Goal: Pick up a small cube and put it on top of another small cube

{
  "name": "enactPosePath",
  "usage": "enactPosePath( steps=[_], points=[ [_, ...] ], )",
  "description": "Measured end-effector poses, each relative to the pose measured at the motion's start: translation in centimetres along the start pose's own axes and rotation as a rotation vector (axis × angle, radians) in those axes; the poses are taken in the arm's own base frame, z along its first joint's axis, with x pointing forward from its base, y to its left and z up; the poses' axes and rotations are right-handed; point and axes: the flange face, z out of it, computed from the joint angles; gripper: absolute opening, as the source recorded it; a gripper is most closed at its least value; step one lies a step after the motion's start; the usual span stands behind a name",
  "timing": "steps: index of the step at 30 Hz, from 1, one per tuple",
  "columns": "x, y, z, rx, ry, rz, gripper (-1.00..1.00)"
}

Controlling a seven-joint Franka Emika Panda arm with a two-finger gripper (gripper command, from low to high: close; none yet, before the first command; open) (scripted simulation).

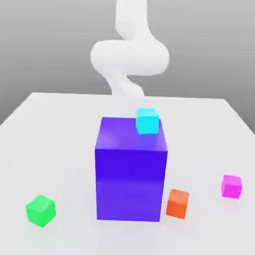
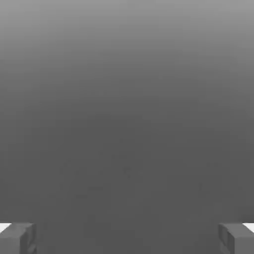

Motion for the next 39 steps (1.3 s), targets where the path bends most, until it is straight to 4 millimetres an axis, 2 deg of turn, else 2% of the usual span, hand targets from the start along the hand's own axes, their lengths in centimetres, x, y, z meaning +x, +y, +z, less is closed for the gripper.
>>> enactPosePath(
  steps=[3, 6, 9, 12, 15, 17, 19, 22, 25, 31, 32, 39],
  points=[
    [-4.6, -2.5, 6.8, -0.051, -0.083, -0.158, 0.00],
    [-10.0, -4.0, 12.7, -0.086, -0.169, -0.313, 0.00],
    [-16.2, -4.7, 17.7, -0.109, -0.259, -0.469, 0.00],
    [-23.0, -4.4, 21.8, -0.119, -0.355, -0.627, 0.00],
    [-30.1, -3.3, 24.7, -0.117, -0.456, -0.783, 0.00],
    [-35.0, -2.2, 26.0, -0.106, -0.528, -0.891, 0.00],
    [-40.5, -0.8, 26.6, -0.084, -0.605, -1.009, 0.00],
    [-47.0, 2.3, 27.0, -0.055, -0.720, -1.151, 0.00],
    [-49.5, 3.9, 28.3, -0.041, -0.762, -1.185, 0.00],
    [-52.2, 6.1, 31.8, -0.042, -0.768, -1.191, 0.00],
    [-52.4, 6.4, 32.1, -0.043, -0.767, -1.193, -1.00],
    [-52.4, 6.4, 32.1, -0.043, -0.767, -1.193, -1.00]
  ],
)
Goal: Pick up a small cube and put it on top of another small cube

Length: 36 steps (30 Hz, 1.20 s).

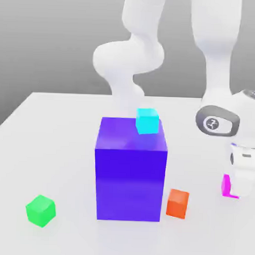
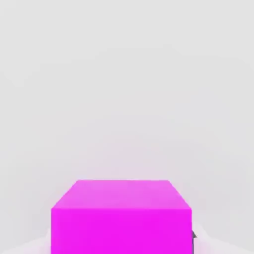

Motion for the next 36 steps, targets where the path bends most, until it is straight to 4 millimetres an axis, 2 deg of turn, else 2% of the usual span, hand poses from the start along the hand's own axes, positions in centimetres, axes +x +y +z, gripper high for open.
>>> enactPosePath(
  steps=[8, 9, 10, 12, 14, 17, 19, 21, 23, 26, 28, 30, 31, 32, 35, 36],
  points=[
    [0.0, 0.0, -5.8, 0.000, 0.000, 0.000, -1.00],
    [0.6, 0.4, -6.6, -0.006, 0.011, 0.000, -1.00],
    [1.4, 2.0, -7.2, -0.013, 0.017, 0.042, -1.00],
    [2.9, 7.0, -8.0, -0.025, 0.022, 0.187, -1.00],
    [3.8, 13.5, -8.7, -0.035, 0.024, 0.368, -1.00],
    [3.1, 23.5, -9.8, -0.046, 0.025, 0.648, -1.00],
    [1.5, 29.6, -10.5, -0.050, 0.027, 0.827, -1.00],
    [-1.0, 35.4, -11.3, -0.052, 0.029, 1.002, -1.00],
    [-4.4, 40.8, -12.1, -0.051, 0.030, 1.185, -1.00],
    [-10.9, 47.8, -13.1, -0.042, 0.032, 1.461, -1.00],
    [-16.0, 51.5, -13.8, -0.033, 0.037, 1.643, -1.00],
    [-21.6, 53.5, -12.4, -0.012, 0.014, 1.829, -1.00],
    [-21.1, 53.1, -11.3, -0.007, 0.008, 1.826, -1.00],
    [-19.2, 52.1, -10.2, -0.004, 0.004, 1.785, -1.00],
    [-18.5, 51.6, -6.6, -0.002, 0.001, 1.772, -1.00],
    [-18.5, 51.6, -5.7, -0.002, 0.001, 1.772, 1.00]
  ],
)
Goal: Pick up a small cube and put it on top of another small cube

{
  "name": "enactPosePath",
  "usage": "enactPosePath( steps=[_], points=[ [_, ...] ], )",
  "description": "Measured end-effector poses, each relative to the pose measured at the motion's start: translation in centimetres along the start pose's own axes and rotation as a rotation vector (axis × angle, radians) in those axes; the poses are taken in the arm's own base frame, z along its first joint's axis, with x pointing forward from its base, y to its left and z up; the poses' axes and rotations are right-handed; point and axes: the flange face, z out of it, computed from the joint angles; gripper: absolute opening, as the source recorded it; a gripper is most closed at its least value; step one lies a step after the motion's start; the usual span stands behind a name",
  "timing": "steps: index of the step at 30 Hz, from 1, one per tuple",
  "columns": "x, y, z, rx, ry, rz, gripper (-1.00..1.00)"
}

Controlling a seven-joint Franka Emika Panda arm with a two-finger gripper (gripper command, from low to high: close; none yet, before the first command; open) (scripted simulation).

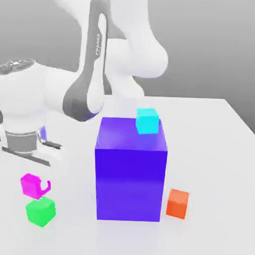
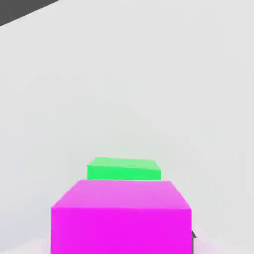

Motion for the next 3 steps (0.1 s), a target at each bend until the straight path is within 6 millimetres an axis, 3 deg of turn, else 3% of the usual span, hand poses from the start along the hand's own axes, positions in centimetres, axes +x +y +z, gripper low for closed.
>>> enactPosePath(
  steps=[3],
  points=[
    [0.00, 0.00, 0.00, 0.000, 0.000, 0.000, 1.00]
  ],
)
